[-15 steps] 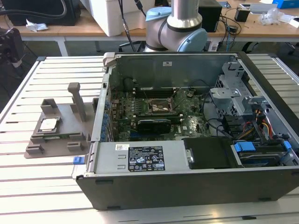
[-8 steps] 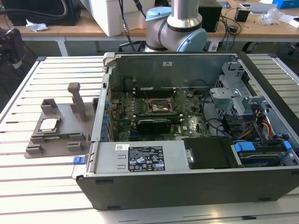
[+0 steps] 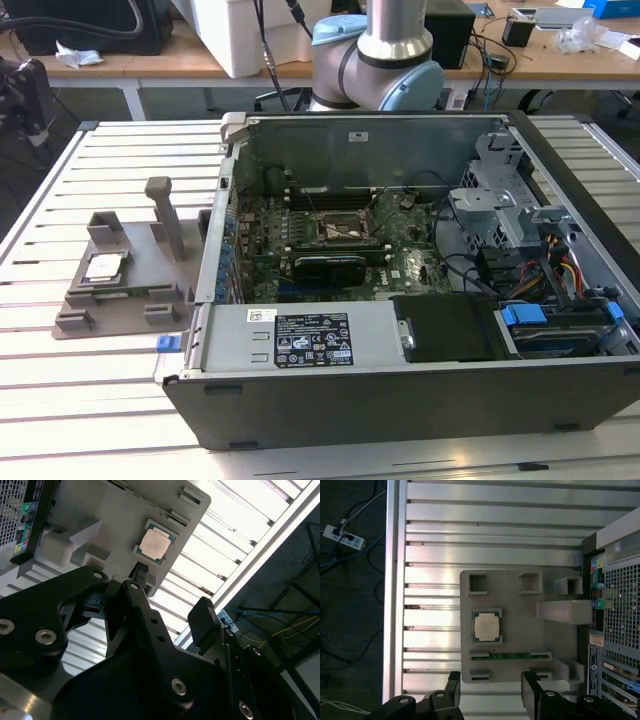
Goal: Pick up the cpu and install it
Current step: 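Pick up the cpu and move it towards the insertion slot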
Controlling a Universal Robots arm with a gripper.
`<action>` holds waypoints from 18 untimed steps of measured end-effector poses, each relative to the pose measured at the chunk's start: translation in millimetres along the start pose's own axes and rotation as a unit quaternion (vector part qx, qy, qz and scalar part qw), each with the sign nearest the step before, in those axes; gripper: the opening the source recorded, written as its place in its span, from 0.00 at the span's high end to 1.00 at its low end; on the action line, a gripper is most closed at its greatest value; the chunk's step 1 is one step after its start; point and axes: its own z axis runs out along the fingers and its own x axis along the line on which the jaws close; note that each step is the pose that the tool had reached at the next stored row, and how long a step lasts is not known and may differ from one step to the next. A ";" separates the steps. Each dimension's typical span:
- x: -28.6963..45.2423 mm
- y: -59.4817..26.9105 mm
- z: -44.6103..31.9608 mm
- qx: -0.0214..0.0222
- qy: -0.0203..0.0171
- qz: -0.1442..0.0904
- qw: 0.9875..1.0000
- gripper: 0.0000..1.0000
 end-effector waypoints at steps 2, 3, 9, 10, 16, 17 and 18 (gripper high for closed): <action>-0.2 0.0 1.9 0.000 0.000 0.000 1.000 0.40; -0.8 -0.1 3.1 0.000 0.000 0.000 1.000 0.40; -11.6 0.4 21.8 0.001 0.005 0.000 1.000 0.40; -13.5 0.6 25.2 0.001 0.006 0.000 1.000 0.40; -20.1 1.0 41.4 0.000 0.010 0.000 1.000 0.40; -20.6 0.9 43.3 0.000 0.010 0.000 1.000 0.40; -21.5 0.9 47.8 0.000 0.011 0.000 1.000 0.40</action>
